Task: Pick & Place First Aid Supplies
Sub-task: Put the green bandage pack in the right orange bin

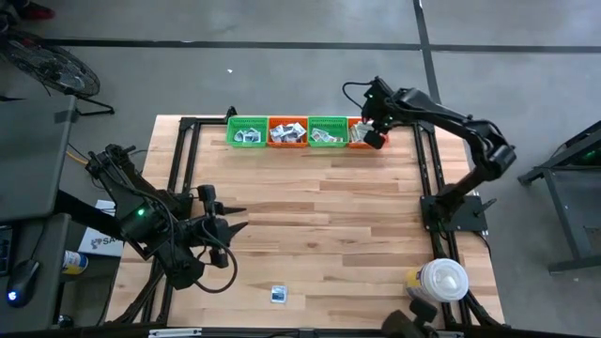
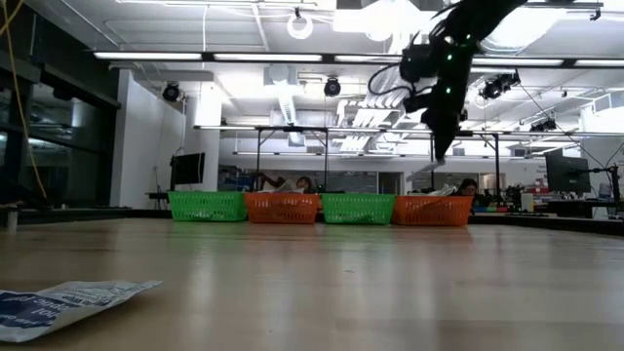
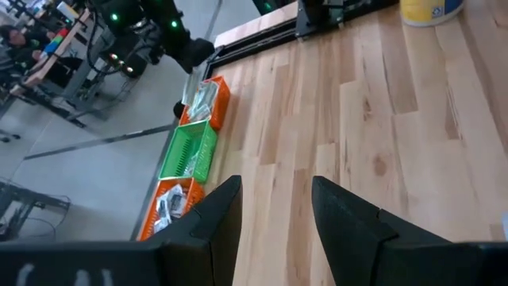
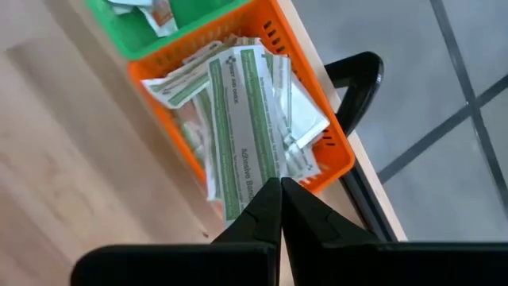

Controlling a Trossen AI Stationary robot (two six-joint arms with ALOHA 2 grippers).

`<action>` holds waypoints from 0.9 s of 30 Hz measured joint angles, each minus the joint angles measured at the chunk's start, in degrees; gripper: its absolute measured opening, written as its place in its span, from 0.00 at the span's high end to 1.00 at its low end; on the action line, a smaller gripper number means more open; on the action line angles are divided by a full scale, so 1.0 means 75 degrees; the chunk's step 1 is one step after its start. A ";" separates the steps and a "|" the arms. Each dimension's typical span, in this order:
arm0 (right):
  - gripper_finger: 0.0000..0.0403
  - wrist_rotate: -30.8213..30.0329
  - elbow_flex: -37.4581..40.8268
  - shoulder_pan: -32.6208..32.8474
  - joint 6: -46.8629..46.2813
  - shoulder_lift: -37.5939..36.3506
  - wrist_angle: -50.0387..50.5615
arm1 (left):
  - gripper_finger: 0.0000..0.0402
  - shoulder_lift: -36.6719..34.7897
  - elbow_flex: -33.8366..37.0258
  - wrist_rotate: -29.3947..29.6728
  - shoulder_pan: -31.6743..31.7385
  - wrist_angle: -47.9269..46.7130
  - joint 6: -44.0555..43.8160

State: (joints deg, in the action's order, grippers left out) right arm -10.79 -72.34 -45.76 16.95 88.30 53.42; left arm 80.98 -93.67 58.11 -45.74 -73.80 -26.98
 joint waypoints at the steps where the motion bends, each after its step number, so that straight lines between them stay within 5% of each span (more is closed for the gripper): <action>1: 1.00 -0.0039 0.0000 0.0000 0.0003 0.0123 -0.0059 | 0.63 0.0001 0.0000 0.0000 0.0000 0.0001 -0.0056; 21: 1.00 -0.0128 0.0003 -0.0207 0.0009 0.0937 -0.0737 | 0.63 0.0002 0.0000 0.0012 0.0000 0.0035 -0.0464; 27: 0.91 -0.0129 0.0003 -0.0204 -0.0042 0.0935 -0.0742 | 0.63 0.0002 0.0000 0.0011 0.0000 0.0035 -0.0464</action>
State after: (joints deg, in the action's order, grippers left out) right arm -11.76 -72.31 -47.29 16.63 95.32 47.86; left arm 80.99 -93.67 58.19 -45.74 -73.54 -30.46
